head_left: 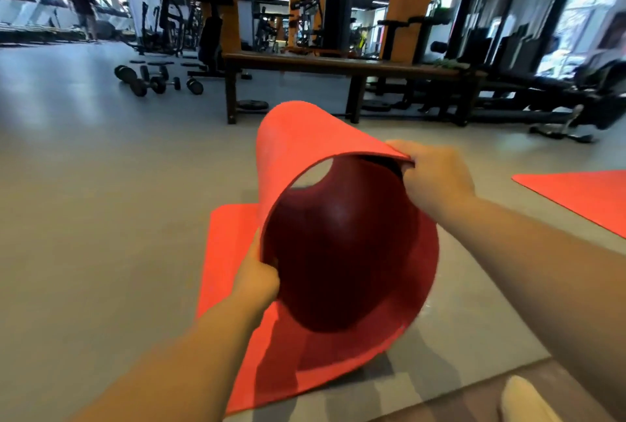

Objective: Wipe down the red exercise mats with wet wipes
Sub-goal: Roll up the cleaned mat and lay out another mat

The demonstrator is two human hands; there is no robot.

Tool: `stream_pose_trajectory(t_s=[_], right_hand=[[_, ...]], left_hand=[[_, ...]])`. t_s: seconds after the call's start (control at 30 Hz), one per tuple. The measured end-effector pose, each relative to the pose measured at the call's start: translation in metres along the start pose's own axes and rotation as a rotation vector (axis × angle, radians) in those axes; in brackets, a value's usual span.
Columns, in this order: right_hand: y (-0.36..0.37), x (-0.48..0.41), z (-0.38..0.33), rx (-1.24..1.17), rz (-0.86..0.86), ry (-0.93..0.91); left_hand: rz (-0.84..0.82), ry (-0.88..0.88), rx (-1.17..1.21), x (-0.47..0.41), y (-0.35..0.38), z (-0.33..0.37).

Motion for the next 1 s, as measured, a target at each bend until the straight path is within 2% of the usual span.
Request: stream_pose_trajectory(t_s=[0.07, 0.13, 0.23, 0.3, 0.37, 0.43, 0.5, 0.6, 0.7, 0.83, 0.93, 1.0], right_hand=[[-0.01, -0.006, 0.007, 0.1, -0.03, -0.133], [-0.007, 0.004, 0.009, 0.191, -0.102, -0.219], [0.012, 0.047, -0.002, 0.189, -0.203, -0.296], [0.024, 0.075, -0.021, 0.145, -0.256, -0.388], [0.033, 0.089, -0.039, 0.114, -0.281, -0.487], [0.033, 0.089, -0.044, 0.073, -0.303, -0.478], [0.035, 0.093, -0.029, 0.077, -0.325, -0.4], [0.044, 0.114, 0.023, 0.19, -0.413, -0.221], [0.054, 0.137, 0.063, 0.157, -0.561, -0.02], [0.085, 0.156, 0.051, 0.107, -0.696, 0.003], [0.095, 0.149, 0.035, 0.153, -0.6, -0.025], [0.083, 0.132, 0.026, 0.182, -0.438, -0.029]], left_hand=[[-0.053, -0.115, 0.013, 0.018, 0.03, -0.007], [0.009, -0.037, -0.085, 0.032, 0.035, -0.008], [0.259, 0.341, -0.426, 0.041, 0.009, 0.019], [0.246, 0.685, -0.663, 0.047, 0.004, 0.05], [0.144, 0.817, -0.858, 0.051, 0.008, 0.072], [0.076, 0.751, -1.012, 0.048, 0.008, 0.079], [0.072, 0.643, -1.06, 0.041, -0.006, 0.076], [0.123, 0.476, -1.132, 0.032, -0.047, 0.054], [0.137, 0.347, -1.194, 0.026, -0.091, 0.018], [0.114, 0.163, -1.156, 0.03, -0.122, -0.023], [0.12, 0.149, -1.054, 0.031, -0.121, -0.021], [0.192, 0.325, -0.977, 0.034, -0.114, 0.002]])
Point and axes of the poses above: each hand's wrist, its own x-axis away from the middle knuckle, its own y-axis out of the palm, z = x × y, the point moved 3 cm from there along -x, towards the middle knuckle, and after that the axes turned 6 degrees about z, right-handed, at the moved point
